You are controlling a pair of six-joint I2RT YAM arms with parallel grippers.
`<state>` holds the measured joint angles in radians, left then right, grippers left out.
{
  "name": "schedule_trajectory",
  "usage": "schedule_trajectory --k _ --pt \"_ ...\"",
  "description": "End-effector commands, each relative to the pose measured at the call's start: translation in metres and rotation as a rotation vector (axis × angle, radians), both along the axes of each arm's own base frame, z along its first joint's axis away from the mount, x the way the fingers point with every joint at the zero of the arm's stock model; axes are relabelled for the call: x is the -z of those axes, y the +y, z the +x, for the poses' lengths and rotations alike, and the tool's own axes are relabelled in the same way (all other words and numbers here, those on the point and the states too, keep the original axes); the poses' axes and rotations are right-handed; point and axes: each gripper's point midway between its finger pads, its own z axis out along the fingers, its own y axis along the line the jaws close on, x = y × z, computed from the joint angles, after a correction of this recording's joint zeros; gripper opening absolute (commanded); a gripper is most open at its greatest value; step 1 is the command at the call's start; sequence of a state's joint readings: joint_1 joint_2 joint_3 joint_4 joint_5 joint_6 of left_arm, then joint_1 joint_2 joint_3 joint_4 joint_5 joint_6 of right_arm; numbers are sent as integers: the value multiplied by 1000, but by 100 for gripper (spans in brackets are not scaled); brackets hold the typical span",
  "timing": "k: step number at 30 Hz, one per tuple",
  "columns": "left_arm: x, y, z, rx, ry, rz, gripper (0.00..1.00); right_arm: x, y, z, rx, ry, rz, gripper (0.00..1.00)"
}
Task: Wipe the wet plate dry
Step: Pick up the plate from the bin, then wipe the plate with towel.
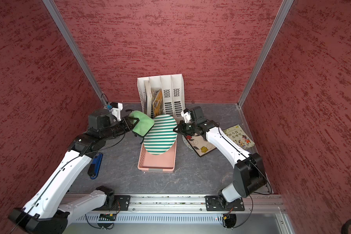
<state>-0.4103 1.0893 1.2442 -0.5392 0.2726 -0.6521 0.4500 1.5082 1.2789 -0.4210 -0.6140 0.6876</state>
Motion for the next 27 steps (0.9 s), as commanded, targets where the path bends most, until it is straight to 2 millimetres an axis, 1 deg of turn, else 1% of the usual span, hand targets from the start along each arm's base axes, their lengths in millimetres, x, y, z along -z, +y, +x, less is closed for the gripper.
schedule_trajectory --k 1,4,7,9,12,14,15,16,18,19,21,23,25,27 --pt "-11 -43 8 76 0 -37 0 -104 16 11 22 -152 276 0" --pt "-1 -76 17 126 20 0 0 -136 18 14 49 -181 359 0" --pt "8 -98 26 162 36 40 0 -166 24 11 51 -223 422 0" --pt "13 -105 31 158 49 70 0 -186 27 10 50 -248 463 0" --pt "23 -102 37 123 76 109 0 -215 26 10 59 -281 533 0" --pt "30 -86 38 55 98 152 0 -237 21 9 79 -325 560 0" --pt "37 -73 40 5 121 174 0 -243 19 7 82 -336 564 0" --pt "42 -58 39 -46 148 181 0 -250 17 6 84 -350 568 0" --pt "46 -21 45 -160 182 148 0 -253 17 5 81 -360 566 0" --pt "43 -6 48 -197 181 123 0 -261 14 -4 67 -384 572 0" --pt "30 19 55 -248 152 87 0 -261 15 -14 22 -404 556 0" --pt "11 35 65 -271 113 65 0 -254 17 -24 -27 -422 523 0" --pt "-15 40 75 -259 58 46 0 -245 23 -36 -88 -429 489 0" --pt "-37 33 85 -199 3 26 0 -236 31 -52 -163 -444 449 0"
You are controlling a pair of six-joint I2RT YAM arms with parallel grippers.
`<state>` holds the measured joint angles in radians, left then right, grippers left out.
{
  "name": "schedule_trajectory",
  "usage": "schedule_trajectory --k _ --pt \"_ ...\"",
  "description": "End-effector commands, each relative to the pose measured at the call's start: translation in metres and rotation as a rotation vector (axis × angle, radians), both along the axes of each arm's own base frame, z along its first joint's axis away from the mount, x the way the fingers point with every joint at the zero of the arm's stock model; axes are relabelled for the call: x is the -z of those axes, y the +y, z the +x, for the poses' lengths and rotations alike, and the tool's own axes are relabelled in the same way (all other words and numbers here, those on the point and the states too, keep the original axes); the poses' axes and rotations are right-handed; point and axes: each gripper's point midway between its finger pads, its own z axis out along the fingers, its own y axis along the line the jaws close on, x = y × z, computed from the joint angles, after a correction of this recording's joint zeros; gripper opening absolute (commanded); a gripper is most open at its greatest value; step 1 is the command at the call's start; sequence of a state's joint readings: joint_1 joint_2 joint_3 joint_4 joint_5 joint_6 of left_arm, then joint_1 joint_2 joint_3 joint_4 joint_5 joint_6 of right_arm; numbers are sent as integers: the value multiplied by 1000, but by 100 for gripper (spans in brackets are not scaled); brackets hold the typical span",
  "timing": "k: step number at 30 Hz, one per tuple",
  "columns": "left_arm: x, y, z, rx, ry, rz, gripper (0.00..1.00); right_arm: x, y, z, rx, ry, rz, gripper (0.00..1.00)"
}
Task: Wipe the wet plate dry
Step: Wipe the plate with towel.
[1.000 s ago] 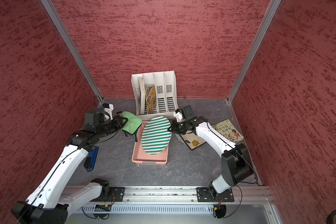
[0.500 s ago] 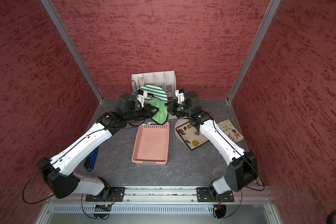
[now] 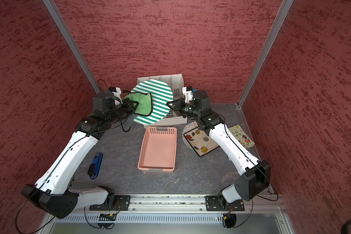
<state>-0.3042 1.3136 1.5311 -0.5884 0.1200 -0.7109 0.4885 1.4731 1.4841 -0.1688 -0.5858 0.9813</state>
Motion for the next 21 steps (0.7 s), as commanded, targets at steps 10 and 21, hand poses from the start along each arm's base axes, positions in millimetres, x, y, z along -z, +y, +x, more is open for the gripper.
schedule_trajectory --k 10,21 --pt "-57 -129 -18 673 -184 -24 0 -108 14 -58 -243 -382 62 0" --pt "-24 -50 -9 325 -64 31 0 -172 -49 -33 -80 -459 186 0"
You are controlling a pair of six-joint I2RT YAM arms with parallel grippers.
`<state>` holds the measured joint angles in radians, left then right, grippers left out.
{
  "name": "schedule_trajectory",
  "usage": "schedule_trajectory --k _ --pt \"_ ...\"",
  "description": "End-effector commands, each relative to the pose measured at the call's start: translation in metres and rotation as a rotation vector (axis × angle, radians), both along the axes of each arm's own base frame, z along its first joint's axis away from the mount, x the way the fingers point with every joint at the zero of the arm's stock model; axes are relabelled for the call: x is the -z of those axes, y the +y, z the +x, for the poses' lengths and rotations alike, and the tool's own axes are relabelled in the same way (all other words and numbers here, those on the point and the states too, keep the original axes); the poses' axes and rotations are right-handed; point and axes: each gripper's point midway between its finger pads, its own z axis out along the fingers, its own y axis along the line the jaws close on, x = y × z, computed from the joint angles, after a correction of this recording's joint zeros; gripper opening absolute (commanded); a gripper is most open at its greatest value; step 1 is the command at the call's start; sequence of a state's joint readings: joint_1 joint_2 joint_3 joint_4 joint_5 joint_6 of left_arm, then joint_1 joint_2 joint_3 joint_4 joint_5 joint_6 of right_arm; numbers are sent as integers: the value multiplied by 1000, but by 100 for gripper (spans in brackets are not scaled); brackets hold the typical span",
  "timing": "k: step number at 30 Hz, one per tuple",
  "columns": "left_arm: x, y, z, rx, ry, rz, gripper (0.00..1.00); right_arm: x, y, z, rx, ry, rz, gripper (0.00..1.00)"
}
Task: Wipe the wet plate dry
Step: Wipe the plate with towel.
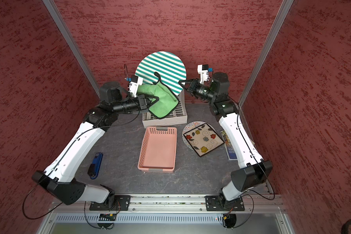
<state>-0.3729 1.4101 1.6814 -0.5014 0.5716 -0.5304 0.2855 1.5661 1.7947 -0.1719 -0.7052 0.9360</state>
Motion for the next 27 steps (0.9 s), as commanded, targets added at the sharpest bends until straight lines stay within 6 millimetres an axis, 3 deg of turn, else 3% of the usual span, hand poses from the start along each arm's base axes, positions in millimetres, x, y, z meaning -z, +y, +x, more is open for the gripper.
schedule_trajectory --k 1,3,5,8,11,14,15,18,22,24,27 --pt "25 53 30 -270 101 92 0 -64 22 -87 -194 -220 83 0" --pt "-1 52 35 -262 45 72 0 -45 43 -104 -261 -199 56 0" --pt "-24 34 38 -176 -5 26 0 -43 54 -113 -304 -205 50 0" --pt "-42 7 36 -64 -40 -11 0 -70 51 -105 -275 -273 63 0" --pt "-49 -4 36 -34 -44 -45 0 -110 33 -79 -190 -325 99 0" --pt "-72 12 32 -58 -72 -180 0 -151 -16 -53 -56 -352 212 0" --pt "-81 25 31 -87 -77 -227 0 -160 -35 -45 -12 -356 253 0" --pt "-113 66 22 -166 -95 -372 0 -168 -63 -41 24 -348 341 0" --pt "-151 90 14 -133 -132 -575 0 -163 -64 -54 -69 -344 476 0" --pt "-169 96 15 -91 -157 -655 0 -156 -62 -56 -122 -319 558 0" --pt "-193 95 17 -22 -185 -748 0 -146 -46 -57 -179 -282 521 0"
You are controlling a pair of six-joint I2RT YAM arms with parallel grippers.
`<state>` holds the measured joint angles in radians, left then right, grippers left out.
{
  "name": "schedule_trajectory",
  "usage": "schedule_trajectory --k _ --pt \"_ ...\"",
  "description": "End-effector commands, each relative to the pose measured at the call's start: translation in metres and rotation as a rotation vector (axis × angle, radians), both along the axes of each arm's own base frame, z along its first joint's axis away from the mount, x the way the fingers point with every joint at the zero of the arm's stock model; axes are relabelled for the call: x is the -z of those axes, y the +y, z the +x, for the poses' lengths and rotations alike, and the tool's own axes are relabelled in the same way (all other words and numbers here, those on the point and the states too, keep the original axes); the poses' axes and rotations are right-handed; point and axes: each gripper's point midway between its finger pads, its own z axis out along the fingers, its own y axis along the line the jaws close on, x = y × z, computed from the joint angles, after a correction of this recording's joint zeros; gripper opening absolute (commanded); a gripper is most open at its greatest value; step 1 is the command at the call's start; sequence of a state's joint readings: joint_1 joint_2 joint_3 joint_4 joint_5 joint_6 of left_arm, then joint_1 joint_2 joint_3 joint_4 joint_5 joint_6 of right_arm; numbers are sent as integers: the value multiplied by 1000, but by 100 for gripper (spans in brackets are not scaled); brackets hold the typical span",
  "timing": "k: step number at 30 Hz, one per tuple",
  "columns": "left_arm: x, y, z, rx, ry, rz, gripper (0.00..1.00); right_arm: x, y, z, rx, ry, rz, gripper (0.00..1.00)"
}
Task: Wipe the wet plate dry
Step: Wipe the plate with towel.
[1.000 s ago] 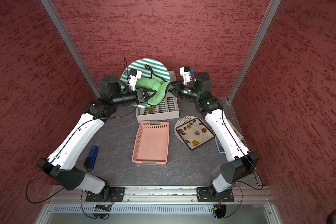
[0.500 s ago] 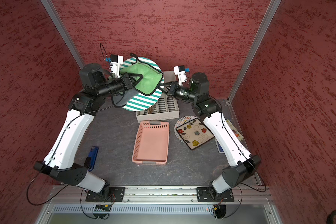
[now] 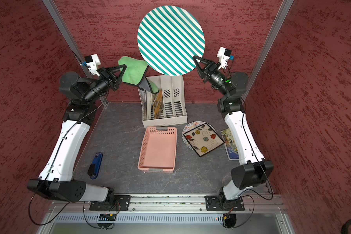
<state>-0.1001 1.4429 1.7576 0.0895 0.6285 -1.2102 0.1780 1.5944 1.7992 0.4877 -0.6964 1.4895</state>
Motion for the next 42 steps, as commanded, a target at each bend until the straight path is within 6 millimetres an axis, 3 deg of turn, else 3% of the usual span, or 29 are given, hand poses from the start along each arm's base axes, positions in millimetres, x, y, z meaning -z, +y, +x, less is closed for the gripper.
schedule_trajectory --k 1,7,14,20,23,25,29,33,37,42 --pt "-57 -2 -18 130 -158 -165 0 -29 12 -45 -129 -133 37 0" --pt "-104 -13 -30 227 -266 -249 0 -18 37 -52 -207 -138 -55 0" --pt "-141 -36 -52 347 -348 -308 0 -20 71 -68 -303 -156 -59 0" --pt "-142 -85 -71 486 -348 -343 0 -54 84 -62 -319 -196 19 0" --pt "-130 -120 -77 569 -312 -350 0 -76 75 -36 -227 -202 65 0" --pt "-124 -135 -82 607 -299 -351 0 -89 57 -15 -143 -190 106 0" --pt "-128 -117 -87 565 -325 -361 0 -93 16 16 -32 -168 140 0" --pt "-144 -75 -87 452 -380 -356 0 -79 11 8 -37 -174 50 0" --pt "-157 -45 -81 376 -421 -371 0 -44 30 -13 -112 -141 -12 0" --pt "-158 -50 -70 392 -414 -374 0 -19 81 -52 -273 -144 -45 0"
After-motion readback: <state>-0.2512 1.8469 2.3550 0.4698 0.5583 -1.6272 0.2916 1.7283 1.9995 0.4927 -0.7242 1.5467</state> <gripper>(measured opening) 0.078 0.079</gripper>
